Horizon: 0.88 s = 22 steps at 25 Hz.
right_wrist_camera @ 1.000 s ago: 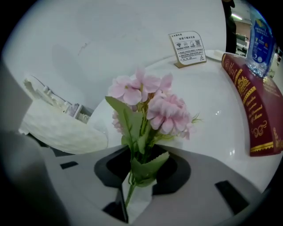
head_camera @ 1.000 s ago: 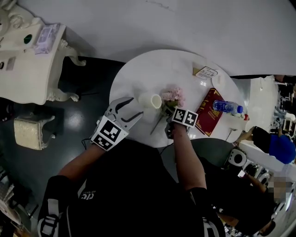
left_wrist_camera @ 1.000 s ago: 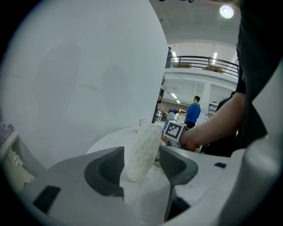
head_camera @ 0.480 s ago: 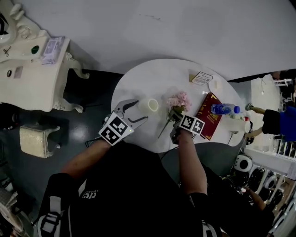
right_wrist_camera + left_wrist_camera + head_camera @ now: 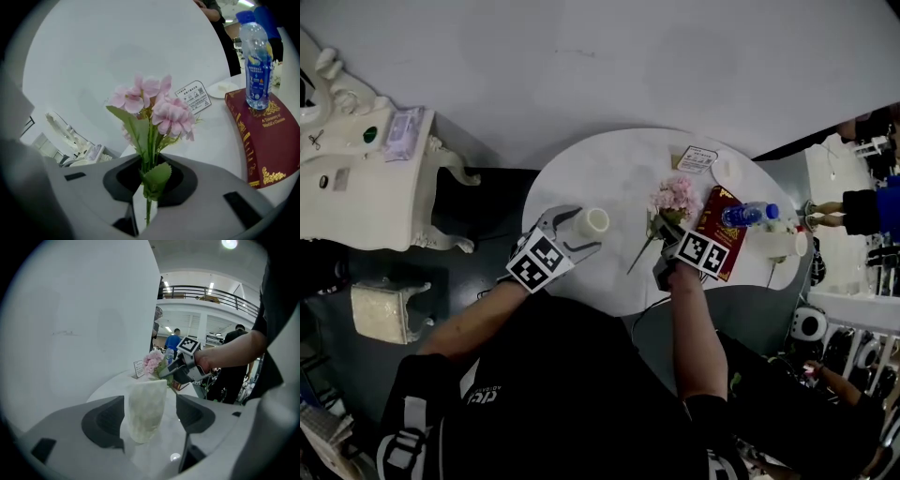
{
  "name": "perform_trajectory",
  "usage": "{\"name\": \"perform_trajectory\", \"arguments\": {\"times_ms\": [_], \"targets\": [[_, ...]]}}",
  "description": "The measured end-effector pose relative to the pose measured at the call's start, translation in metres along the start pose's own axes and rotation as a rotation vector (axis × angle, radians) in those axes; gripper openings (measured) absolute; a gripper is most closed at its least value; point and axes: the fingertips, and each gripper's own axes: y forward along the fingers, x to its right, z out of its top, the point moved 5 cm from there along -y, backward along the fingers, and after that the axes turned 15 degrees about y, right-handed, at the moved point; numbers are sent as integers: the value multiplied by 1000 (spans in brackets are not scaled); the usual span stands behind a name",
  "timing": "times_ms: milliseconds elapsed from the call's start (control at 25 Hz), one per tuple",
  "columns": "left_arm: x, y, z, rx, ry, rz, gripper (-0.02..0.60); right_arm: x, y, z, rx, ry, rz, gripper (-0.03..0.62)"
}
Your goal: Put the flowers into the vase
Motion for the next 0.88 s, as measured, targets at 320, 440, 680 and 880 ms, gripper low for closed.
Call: {"name": "perform_trajectory", "arguments": {"times_ms": [320,440,680,880], "targets": [[-9,-3,-11,6,73,-8,342,-58,-12,15,99,-52,92,80],[-10,1,-11,8,75,-10,342,-83,-23,29,139,-77,139,80],[-6,12,-6,4,90,-19,341,-136,-46,49,210,-156,247,78],[-6,19,-4,6,96,-16,341,-169,-59,54,250,-226,302,77]]}}
